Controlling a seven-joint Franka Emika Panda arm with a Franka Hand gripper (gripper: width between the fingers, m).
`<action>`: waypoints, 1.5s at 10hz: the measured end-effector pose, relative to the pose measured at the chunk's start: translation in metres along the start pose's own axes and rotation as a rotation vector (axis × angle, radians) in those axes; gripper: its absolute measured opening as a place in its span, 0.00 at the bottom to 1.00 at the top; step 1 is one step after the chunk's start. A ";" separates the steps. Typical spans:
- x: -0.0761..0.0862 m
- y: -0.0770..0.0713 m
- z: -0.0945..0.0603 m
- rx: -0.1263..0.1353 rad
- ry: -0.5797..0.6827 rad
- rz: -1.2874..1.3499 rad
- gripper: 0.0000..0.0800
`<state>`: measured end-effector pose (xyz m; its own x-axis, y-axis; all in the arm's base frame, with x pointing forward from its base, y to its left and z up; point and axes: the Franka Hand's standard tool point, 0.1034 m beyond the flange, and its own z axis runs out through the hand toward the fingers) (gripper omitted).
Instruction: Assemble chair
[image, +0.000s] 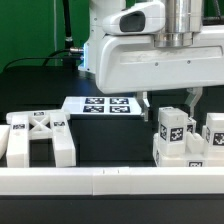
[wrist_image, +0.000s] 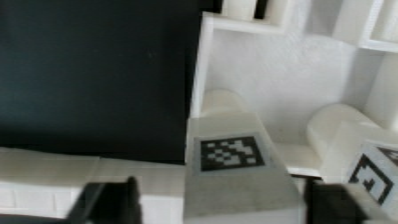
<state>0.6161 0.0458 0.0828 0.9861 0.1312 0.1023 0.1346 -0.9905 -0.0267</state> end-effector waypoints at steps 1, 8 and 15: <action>0.000 0.000 0.000 0.000 0.000 0.000 0.36; 0.013 0.004 0.002 0.015 0.052 0.545 0.36; 0.014 0.002 0.001 0.065 0.029 1.191 0.36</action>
Offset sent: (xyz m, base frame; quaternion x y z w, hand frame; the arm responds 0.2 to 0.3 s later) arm 0.0000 0.0000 0.0000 0.0000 0.0000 0.0000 1.0000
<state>0.6300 0.0460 0.0836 0.4914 -0.8709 0.0010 -0.8581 -0.4844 -0.1703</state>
